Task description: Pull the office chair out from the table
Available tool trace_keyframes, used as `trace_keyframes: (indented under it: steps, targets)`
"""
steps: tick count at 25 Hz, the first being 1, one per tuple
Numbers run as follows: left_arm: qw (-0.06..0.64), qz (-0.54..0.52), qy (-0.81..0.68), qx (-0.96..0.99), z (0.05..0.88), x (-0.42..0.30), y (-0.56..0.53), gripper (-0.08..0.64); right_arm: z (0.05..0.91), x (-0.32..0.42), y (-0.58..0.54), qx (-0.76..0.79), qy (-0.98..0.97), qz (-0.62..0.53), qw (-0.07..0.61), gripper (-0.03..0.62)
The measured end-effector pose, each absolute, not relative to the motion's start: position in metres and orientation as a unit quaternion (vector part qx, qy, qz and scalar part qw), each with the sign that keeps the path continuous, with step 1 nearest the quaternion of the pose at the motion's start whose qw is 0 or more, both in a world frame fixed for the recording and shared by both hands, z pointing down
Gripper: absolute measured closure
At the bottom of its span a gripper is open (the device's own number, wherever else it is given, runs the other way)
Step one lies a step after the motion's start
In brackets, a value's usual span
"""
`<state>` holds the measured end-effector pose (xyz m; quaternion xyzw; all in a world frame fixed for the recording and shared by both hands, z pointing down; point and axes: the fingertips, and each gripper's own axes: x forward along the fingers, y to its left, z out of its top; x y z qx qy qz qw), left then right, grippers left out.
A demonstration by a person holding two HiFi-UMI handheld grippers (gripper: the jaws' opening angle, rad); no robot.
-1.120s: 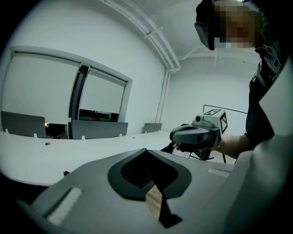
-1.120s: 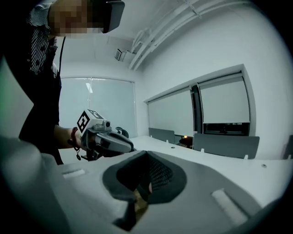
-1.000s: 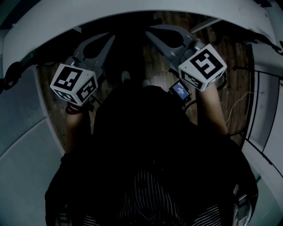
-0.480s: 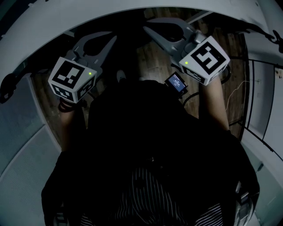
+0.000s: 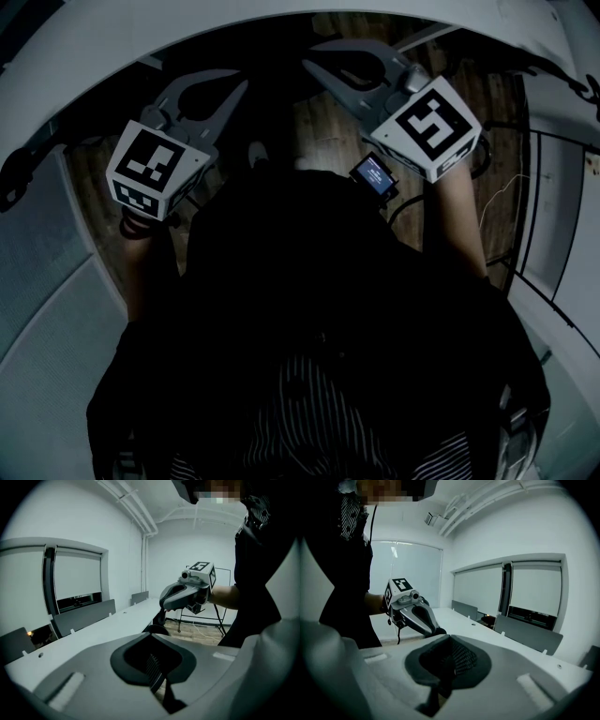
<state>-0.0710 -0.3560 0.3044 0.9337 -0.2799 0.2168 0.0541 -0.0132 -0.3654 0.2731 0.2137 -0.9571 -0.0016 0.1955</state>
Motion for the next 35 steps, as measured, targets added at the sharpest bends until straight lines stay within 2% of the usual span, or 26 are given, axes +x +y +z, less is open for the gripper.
trace_keyframes:
  steps: [9,15,22,25,28,30,32,35]
  targets:
    - [0.042,0.244,-0.274,0.929,0.312,-0.075,-0.349,0.557,0.287,-0.022,-0.354,0.182,-0.957,-0.007,0.226,0.589]
    - [-0.048,0.361,-0.255,0.896,0.335,-0.084,-0.341,0.555,0.297,-0.033,-0.351,0.154,-0.962,0.028,0.224,0.569]
    - [-0.064,0.388,-0.240,0.887,0.346,-0.089,-0.335,0.552,0.305,-0.038,-0.348,0.136,-0.960,0.016,0.245,0.544]
    - [-0.087,0.412,-0.236,0.876,0.353,-0.093,-0.335,0.496,0.305,-0.039,-0.343,0.120,-0.964,0.029,0.236,0.511]
    - [-0.083,0.408,-0.232,0.879,0.354,-0.092,-0.331,0.393,0.317,-0.040,-0.340,0.113,-0.955,0.011,0.275,0.463]
    - [-0.089,0.411,-0.236,0.876,0.355,-0.092,-0.331,0.368,0.326,-0.043,-0.341,0.111,-0.951,0.000,0.290,0.448]
    - [-0.097,0.414,-0.243,0.872,0.355,-0.092,-0.331,0.297,0.335,-0.043,-0.342,0.112,-0.944,-0.015,0.311,0.437]
    - [-0.105,0.424,-0.248,0.865,0.359,-0.094,-0.330,0.233,0.346,-0.041,-0.340,0.107,-0.934,-0.032,0.340,0.402]
